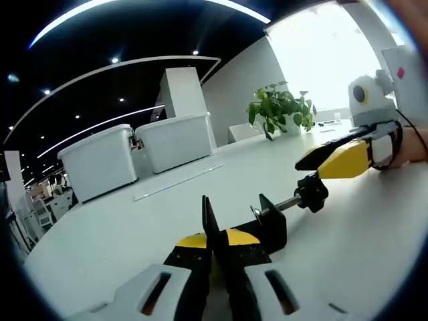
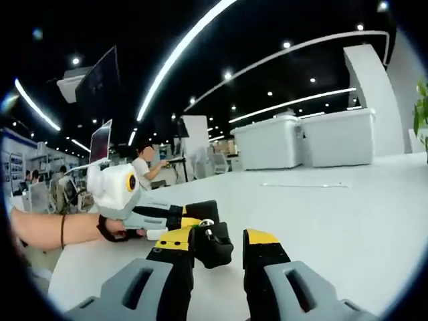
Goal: Clamp the fixed fixture on the desktop, loosen the retaining clip, secure it to the edge of the desk, and tighten the retaining clip.
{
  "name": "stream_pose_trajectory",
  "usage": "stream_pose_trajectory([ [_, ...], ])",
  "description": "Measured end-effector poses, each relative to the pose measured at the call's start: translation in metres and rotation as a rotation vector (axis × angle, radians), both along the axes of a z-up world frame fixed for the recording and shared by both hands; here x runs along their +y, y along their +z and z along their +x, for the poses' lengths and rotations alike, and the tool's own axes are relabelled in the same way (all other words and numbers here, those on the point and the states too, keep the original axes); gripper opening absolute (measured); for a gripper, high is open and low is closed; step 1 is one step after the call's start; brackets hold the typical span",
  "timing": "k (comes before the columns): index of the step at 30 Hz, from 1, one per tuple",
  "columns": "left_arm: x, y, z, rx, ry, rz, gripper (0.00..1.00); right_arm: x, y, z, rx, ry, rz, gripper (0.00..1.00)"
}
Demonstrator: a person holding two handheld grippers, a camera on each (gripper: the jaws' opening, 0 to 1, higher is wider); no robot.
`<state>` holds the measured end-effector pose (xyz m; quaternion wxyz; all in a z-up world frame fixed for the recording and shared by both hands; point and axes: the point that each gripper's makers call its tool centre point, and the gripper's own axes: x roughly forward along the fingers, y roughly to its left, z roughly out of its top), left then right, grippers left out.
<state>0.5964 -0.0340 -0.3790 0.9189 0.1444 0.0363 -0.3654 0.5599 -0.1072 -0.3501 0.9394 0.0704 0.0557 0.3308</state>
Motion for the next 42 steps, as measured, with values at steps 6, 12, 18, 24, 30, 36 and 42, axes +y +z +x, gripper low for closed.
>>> stream_pose_trajectory([
  [6,0.000,0.000,0.000,0.000,0.000,0.000,0.06,0.006,0.001,0.000,0.011,0.037,0.029,0.24],
  [12,0.000,0.000,0.001,0.001,0.002,0.001,0.06,0.015,-0.008,-0.002,0.005,0.061,-0.054,0.25],
  [18,-0.001,0.000,0.001,0.000,0.001,0.001,0.06,0.014,-0.010,0.000,-0.004,0.051,-0.080,0.24],
  [24,-0.001,0.000,0.001,-0.001,0.001,0.002,0.06,0.016,-0.010,-0.002,-0.088,0.041,-0.185,0.24],
  [30,-0.001,0.000,0.001,0.000,0.001,0.001,0.06,0.020,-0.009,-0.006,-0.256,0.009,-0.431,0.24],
  [36,-0.001,0.000,0.001,-0.001,0.000,0.002,0.06,0.021,-0.012,-0.007,-0.353,0.000,-0.585,0.24],
  [42,-0.001,0.000,0.001,-0.002,0.000,0.003,0.06,0.022,-0.014,-0.007,-0.416,-0.005,-0.686,0.24],
])
